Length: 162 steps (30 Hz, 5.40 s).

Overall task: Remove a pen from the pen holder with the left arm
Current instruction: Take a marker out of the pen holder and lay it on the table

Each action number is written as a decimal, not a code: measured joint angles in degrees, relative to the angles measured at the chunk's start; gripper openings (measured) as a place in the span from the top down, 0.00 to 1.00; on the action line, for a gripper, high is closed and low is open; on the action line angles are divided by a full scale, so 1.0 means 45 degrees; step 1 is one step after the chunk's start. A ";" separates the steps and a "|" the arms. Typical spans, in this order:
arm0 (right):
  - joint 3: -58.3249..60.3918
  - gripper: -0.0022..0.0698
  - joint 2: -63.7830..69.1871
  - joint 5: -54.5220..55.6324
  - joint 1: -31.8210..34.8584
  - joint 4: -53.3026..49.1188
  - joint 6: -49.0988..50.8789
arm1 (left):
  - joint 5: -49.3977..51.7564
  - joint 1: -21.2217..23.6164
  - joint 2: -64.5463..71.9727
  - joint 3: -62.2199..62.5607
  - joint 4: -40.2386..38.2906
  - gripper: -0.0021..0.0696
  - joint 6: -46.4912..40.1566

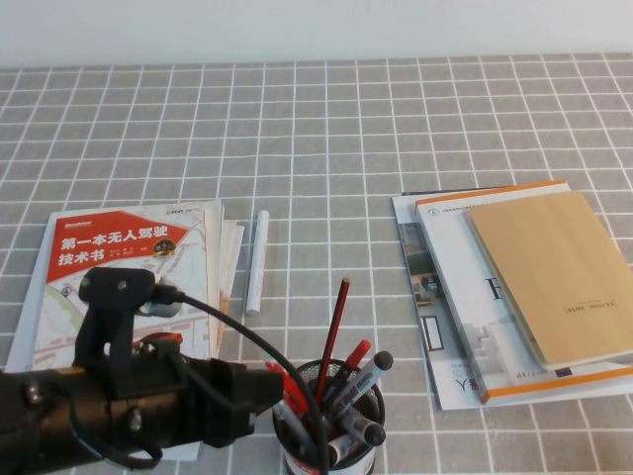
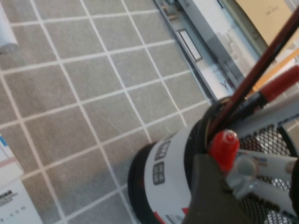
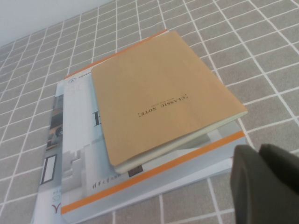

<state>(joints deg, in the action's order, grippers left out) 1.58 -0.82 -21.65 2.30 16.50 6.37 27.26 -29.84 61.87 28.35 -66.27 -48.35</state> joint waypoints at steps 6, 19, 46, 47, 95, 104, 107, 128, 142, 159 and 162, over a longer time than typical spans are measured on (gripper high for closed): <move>0.0000 0.99 0.0000 0.0000 0.0000 0.0000 0.0000 | -0.0219 0.0000 0.0000 0.0000 -0.0080 0.53 0.0019; 0.0000 0.99 0.0000 0.0000 0.0000 0.0000 0.0000 | -0.0113 0.0000 0.1084 0.0009 -0.0823 0.68 -0.0497; 0.0000 0.99 0.0000 0.0000 0.0000 0.0000 0.0000 | 0.0268 0.0000 0.0098 0.0009 -0.3177 0.89 -0.2668; 0.0000 0.99 0.0000 0.0000 0.0000 0.0000 0.0000 | 0.0181 0.0000 -0.0143 0.0009 -0.3080 0.89 -0.2518; 0.0000 0.99 0.0000 0.0000 0.0000 0.0000 0.0000 | 0.8587 -0.0601 0.5337 1.2600 1.4624 0.89 0.9144; 0.0000 0.99 0.0000 0.0000 0.0000 0.0000 0.0000 | 0.6758 -0.0601 0.6875 1.3063 1.4624 0.89 0.9144; 0.0000 0.99 0.0000 0.0000 0.0000 0.0000 0.0000 | 0.6126 -0.0601 0.7100 1.3086 1.4518 0.89 0.9144; 0.0000 0.99 0.0000 0.0000 0.0000 0.0000 0.0000 | 0.9160 -0.0095 1.0952 1.7027 1.4342 0.89 0.9531; 0.0000 0.99 0.0000 0.0000 0.0000 0.0000 0.0000 | 0.9583 0.0098 1.3320 1.9518 1.3384 0.89 0.9299; 0.0000 0.99 0.0000 0.0000 0.0000 0.0000 0.0000 | 0.9480 0.0811 1.4563 1.9574 1.2857 0.89 0.9293; 0.0000 0.99 0.0000 0.0000 0.0000 0.0000 0.0000 | 0.9492 0.0939 1.4811 1.9574 1.2767 0.89 0.9293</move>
<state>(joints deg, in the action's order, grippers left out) 1.58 -0.82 -21.65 2.30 16.50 6.37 69.97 -25.61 128.52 116.44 -8.82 -6.53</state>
